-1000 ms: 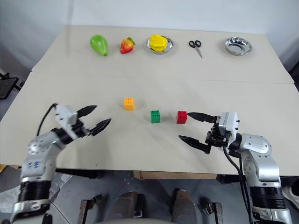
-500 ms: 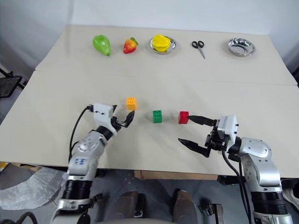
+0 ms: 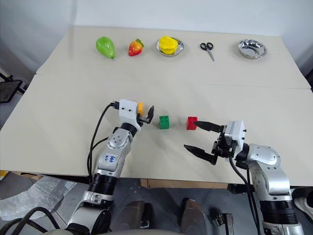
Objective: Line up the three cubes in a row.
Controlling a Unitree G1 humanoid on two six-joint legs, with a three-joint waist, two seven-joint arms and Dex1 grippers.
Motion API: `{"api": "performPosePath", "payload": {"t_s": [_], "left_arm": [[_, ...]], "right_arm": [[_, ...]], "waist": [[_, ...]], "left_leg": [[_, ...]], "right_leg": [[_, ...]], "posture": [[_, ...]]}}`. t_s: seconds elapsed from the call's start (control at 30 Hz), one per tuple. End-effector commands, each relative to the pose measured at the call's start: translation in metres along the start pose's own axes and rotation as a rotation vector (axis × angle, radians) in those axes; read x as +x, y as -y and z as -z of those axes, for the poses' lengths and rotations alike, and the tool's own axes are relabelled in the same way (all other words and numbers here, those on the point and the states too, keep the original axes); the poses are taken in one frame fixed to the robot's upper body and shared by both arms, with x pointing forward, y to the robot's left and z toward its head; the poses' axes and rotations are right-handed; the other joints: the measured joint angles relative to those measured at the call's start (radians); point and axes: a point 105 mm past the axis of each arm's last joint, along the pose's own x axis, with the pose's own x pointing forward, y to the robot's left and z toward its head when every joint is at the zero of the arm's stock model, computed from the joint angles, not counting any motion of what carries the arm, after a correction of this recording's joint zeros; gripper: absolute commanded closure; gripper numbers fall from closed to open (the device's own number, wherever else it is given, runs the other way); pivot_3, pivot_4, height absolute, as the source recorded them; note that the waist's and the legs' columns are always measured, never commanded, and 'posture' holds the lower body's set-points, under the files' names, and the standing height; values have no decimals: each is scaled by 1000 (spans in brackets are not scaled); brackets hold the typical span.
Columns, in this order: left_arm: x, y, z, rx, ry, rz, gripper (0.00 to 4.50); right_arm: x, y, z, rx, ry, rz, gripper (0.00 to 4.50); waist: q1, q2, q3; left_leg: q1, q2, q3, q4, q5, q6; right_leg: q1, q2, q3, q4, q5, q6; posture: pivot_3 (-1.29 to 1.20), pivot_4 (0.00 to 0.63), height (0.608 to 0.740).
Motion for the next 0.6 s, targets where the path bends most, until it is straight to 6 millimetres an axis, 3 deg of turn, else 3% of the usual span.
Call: {"api": "performPosePath", "payload": {"t_s": [0.03,0.17,0.2,0.3,0.37,0.43,0.5,0.6], "left_arm": [[1,-1,-8,9,11,8,1560],[-3,-6,-6,4,-3,2,2853],[-3,-7,-6,13,-4,13,2990],[-1,-2,-16,-34,53,175,2977],[-6,7,-28,-83,110,410,2977],[-20,11,-28,-14,121,670,2977],[-36,-1,-21,129,113,885,2977],[-42,-22,-18,217,99,1028,2977]], "right_arm": [[1,-2,-10,-41,33,3,0],[0,-2,-9,-42,32,15,0],[1,-2,-9,-42,32,16,0],[1,-1,-9,-46,35,22,0],[0,-1,-10,-49,34,23,0],[-5,-1,-10,-50,26,20,0],[-13,0,-10,-50,-1,11,0],[-24,1,-9,-50,-41,6,0]], "waist": [[0,0,0],[1,0,0],[0,0,0],[-1,0,0],[-1,0,0],[-2,0,0],[-5,1,0],[-5,1,0]], "left_leg": [[0,0,0,0,0,0],[0,0,0,0,0,0],[0,0,0,0,0,0],[0,0,0,0,0,0],[0,0,0,0,0,0],[0,1,0,1,0,0],[0,0,1,0,0,0],[0,-1,2,0,0,0]], "right_leg": [[0,0,0,0,0,0],[0,0,0,0,0,0],[0,0,0,0,0,0],[0,0,0,0,0,0],[0,0,0,0,0,0],[-1,0,0,0,0,0],[-1,1,0,0,0,0],[-1,1,0,0,0,-1]], "posture": [[0,150,740],[0,150,740],[0,150,740],[0,150,740],[0,150,740],[0,150,740],[0,150,740],[0,150,740]]}}
